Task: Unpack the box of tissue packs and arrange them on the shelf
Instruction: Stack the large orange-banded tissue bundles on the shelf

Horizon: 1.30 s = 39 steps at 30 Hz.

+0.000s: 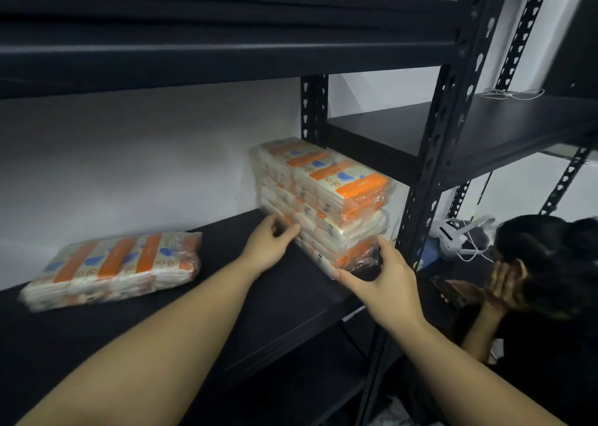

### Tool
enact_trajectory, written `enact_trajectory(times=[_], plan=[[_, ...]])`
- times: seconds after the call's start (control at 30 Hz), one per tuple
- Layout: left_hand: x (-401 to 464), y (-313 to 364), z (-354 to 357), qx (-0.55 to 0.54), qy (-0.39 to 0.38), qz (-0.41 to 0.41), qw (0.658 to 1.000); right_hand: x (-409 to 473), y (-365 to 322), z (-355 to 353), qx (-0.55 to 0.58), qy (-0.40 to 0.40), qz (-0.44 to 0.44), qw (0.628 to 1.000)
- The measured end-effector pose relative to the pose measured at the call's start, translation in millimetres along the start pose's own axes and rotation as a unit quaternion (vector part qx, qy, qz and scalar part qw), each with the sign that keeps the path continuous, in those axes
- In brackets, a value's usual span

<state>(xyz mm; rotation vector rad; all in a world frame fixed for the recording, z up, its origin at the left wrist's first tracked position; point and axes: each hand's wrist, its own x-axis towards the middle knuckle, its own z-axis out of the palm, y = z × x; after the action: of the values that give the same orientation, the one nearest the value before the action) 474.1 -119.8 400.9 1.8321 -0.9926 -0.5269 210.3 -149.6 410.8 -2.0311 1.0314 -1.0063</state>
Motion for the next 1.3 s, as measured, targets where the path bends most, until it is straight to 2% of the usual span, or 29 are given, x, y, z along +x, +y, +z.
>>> enact_trajectory(times=[0.27,0.5,0.67,0.87,1.07,1.3], plan=[[-34,-6,20,0.097,-0.054,0.023,0.994,14,15,11,0.029,-0.003,0.004,1.0],[-35,-9,27,0.123,-0.068,0.008,0.99,16,22,7,0.126,-0.018,0.016,0.992],[-40,-4,30,0.087,-0.061,0.031,0.994,18,28,8,0.149,-0.016,0.015,0.989],[-42,-1,30,0.097,-0.057,0.025,0.993,19,36,11,0.177,-0.006,0.008,0.984],[-53,8,33,0.08,-0.036,0.027,0.996,23,49,10,0.183,-0.032,-0.002,0.983],[-71,21,49,0.011,0.0,0.039,0.999,23,51,12,0.174,-0.023,-0.029,0.984]])
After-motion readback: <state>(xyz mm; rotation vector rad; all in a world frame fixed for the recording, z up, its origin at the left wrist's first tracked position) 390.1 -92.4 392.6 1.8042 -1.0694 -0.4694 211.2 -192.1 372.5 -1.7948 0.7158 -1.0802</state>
